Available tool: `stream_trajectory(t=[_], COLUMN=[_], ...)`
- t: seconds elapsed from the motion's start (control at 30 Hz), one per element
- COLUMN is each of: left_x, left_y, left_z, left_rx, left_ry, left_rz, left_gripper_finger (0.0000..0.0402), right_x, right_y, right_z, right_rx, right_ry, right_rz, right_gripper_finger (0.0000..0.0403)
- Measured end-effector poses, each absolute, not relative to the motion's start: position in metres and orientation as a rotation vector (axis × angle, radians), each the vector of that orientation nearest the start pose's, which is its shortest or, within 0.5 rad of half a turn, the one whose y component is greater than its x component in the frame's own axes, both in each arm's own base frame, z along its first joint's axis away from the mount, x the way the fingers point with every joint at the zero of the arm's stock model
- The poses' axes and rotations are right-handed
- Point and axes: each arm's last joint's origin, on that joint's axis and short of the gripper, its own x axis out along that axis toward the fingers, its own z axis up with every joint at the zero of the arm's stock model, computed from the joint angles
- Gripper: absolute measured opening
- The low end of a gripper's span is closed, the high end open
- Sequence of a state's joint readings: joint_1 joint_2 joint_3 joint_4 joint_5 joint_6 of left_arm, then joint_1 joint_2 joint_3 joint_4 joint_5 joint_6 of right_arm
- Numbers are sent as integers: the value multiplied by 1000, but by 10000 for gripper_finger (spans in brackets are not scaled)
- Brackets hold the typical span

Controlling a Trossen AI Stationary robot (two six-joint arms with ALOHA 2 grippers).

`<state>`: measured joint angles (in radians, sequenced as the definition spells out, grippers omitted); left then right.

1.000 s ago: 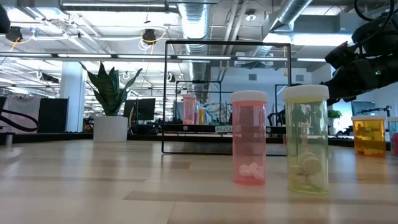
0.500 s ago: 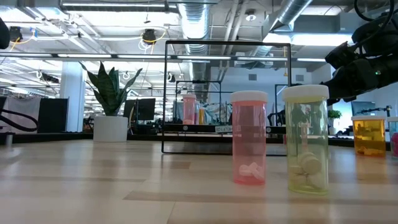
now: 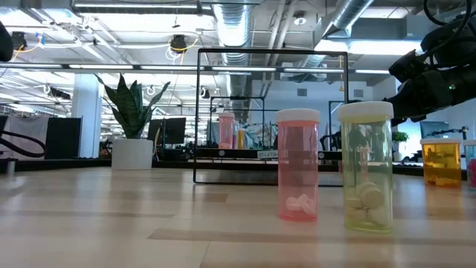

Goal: Pick and place medicine bottles onto shelf by color
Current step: Put the bottom large orange pill bottle on the shelf aligned with the other large orange pill bottle

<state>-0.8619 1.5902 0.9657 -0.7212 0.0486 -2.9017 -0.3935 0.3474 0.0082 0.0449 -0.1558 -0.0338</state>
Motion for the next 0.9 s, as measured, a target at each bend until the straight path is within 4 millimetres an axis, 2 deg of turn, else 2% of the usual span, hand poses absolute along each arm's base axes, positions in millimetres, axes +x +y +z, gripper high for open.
stream_trajectory(t=[0.2,0.37,0.5,0.73,0.9], left_x=[186,195,204,217,223], left_y=[-211,-203,-191,-165,-146], left_z=[179,179,180,188,193], left_rx=[-1765,-1748,-1719,-1686,-1655], left_ry=[1067,1103,1133,1134,1133], left_rz=[1379,1375,1347,1304,1285], left_gripper_finger=[176,194,204,184,187], right_x=[108,108,108,108,108], right_y=[-40,-40,-40,-40,-40], right_z=[140,140,140,140,140], right_rx=[47,47,47,47,47], right_ry=[288,288,288,288,288], right_rz=[-231,-231,-231,-231,-231], right_gripper_finger=[374,374,374,374,374])
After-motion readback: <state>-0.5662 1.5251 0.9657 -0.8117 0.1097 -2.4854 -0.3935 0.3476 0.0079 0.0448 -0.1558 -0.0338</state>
